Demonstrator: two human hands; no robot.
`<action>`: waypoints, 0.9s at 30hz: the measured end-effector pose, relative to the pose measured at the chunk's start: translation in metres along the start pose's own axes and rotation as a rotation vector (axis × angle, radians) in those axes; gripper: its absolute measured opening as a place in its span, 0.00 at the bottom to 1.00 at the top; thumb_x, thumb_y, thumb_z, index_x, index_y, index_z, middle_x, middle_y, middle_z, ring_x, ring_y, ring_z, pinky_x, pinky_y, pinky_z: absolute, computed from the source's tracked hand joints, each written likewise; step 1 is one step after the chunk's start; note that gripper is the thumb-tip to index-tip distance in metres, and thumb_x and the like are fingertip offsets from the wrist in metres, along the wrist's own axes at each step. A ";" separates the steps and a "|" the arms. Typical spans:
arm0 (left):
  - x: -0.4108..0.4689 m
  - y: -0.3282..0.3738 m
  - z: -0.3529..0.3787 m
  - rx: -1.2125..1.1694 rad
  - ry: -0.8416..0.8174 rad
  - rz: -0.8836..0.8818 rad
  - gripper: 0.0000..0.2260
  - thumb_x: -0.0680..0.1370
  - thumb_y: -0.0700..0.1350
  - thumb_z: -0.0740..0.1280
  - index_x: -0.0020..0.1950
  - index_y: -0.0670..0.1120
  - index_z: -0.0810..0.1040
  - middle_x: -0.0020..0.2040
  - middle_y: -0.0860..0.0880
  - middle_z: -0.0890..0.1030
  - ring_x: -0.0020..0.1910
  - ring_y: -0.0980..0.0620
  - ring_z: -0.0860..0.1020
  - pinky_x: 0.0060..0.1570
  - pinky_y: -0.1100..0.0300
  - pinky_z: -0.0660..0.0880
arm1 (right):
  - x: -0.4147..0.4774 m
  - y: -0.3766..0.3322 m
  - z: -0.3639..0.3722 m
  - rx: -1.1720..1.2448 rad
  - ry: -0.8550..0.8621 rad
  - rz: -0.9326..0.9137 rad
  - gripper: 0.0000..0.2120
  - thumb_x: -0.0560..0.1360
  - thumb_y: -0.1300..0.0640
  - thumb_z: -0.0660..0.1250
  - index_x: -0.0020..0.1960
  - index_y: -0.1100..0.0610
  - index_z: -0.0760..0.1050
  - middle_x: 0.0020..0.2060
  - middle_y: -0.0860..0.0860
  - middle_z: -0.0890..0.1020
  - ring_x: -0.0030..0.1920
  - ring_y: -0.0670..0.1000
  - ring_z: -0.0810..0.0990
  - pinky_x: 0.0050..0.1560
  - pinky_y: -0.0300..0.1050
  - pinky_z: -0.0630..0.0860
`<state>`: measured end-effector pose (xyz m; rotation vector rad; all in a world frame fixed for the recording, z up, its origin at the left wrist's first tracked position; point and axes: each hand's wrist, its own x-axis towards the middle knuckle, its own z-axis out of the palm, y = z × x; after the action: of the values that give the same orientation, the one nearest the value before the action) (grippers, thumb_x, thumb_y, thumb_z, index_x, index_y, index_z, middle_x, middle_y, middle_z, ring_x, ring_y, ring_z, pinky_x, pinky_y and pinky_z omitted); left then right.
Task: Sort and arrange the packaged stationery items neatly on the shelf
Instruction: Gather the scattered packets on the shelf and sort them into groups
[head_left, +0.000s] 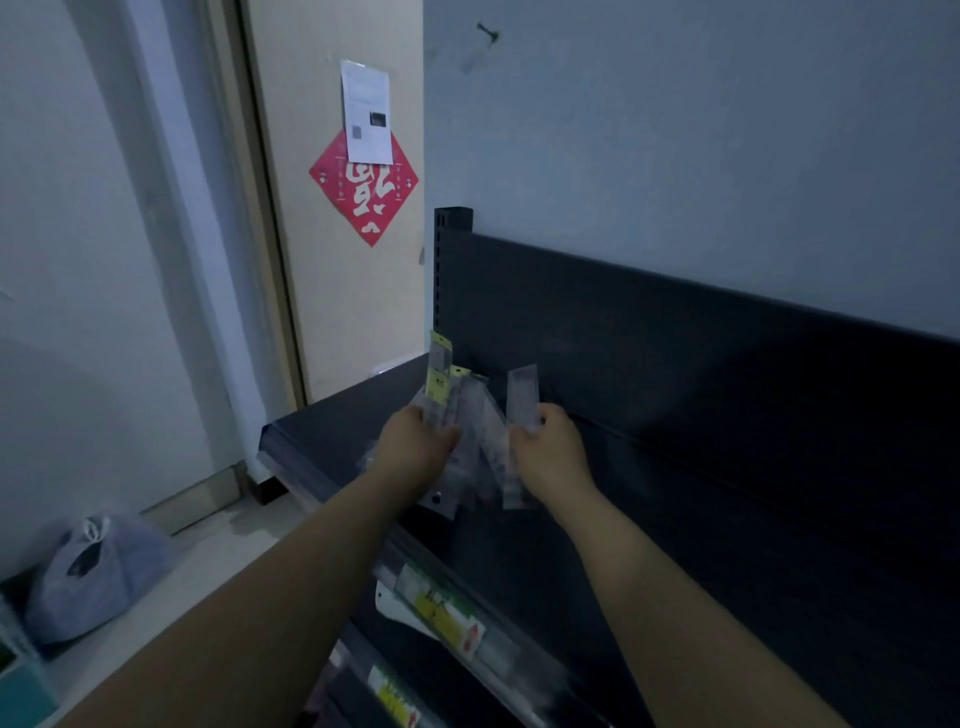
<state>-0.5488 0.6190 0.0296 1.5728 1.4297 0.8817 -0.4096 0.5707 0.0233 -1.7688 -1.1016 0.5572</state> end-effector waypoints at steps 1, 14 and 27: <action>0.005 -0.001 0.001 0.045 0.006 0.013 0.15 0.75 0.48 0.70 0.55 0.39 0.76 0.49 0.42 0.81 0.45 0.44 0.80 0.46 0.50 0.79 | 0.006 0.002 0.002 -0.017 -0.007 0.002 0.06 0.78 0.57 0.60 0.53 0.58 0.71 0.45 0.53 0.78 0.38 0.48 0.75 0.33 0.41 0.70; 0.012 -0.004 -0.007 0.849 0.038 0.277 0.23 0.79 0.58 0.60 0.66 0.43 0.69 0.63 0.42 0.73 0.62 0.41 0.70 0.58 0.51 0.69 | 0.013 0.009 -0.005 -0.422 -0.167 -0.111 0.12 0.78 0.51 0.61 0.52 0.59 0.76 0.53 0.53 0.77 0.50 0.51 0.77 0.51 0.49 0.78; -0.075 0.032 0.033 0.659 -0.105 0.898 0.20 0.75 0.54 0.61 0.61 0.45 0.79 0.53 0.44 0.82 0.51 0.42 0.79 0.49 0.51 0.77 | -0.099 0.010 -0.097 -0.715 0.150 -0.267 0.21 0.80 0.51 0.60 0.71 0.57 0.67 0.67 0.51 0.73 0.67 0.49 0.69 0.73 0.43 0.56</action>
<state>-0.5144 0.5398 0.0465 2.8223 0.9368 0.8082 -0.3805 0.4373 0.0482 -2.1573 -1.5136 -0.1658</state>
